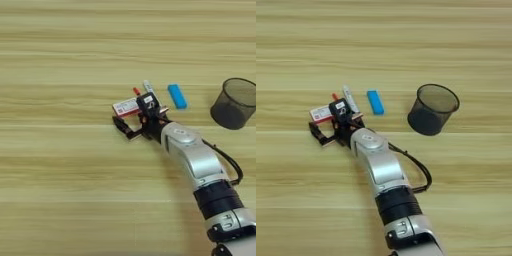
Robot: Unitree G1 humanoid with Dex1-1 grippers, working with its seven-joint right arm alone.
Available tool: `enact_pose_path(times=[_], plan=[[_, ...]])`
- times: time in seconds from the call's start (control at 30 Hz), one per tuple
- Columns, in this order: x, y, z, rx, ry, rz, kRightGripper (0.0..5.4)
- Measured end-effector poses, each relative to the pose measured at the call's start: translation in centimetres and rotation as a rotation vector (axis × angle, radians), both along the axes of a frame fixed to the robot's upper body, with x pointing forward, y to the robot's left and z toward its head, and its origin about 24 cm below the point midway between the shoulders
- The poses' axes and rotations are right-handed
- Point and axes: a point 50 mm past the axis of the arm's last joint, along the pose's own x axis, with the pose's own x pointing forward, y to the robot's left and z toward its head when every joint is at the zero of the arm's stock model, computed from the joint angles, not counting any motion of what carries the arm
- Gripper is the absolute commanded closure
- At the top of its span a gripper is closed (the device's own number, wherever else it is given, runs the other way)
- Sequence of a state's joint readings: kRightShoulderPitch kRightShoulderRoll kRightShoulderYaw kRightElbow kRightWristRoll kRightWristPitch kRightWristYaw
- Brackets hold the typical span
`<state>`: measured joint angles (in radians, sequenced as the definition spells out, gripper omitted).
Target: Move the objects on the table
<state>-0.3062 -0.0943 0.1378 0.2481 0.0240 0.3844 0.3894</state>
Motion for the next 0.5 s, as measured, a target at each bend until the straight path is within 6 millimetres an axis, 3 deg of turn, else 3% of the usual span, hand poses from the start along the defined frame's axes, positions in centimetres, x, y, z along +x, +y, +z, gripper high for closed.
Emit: enact_pose_path(times=[0.5], plan=[[0.93, -0.36, -0.24, 0.001, 0.032, -0.008, 0.03]])
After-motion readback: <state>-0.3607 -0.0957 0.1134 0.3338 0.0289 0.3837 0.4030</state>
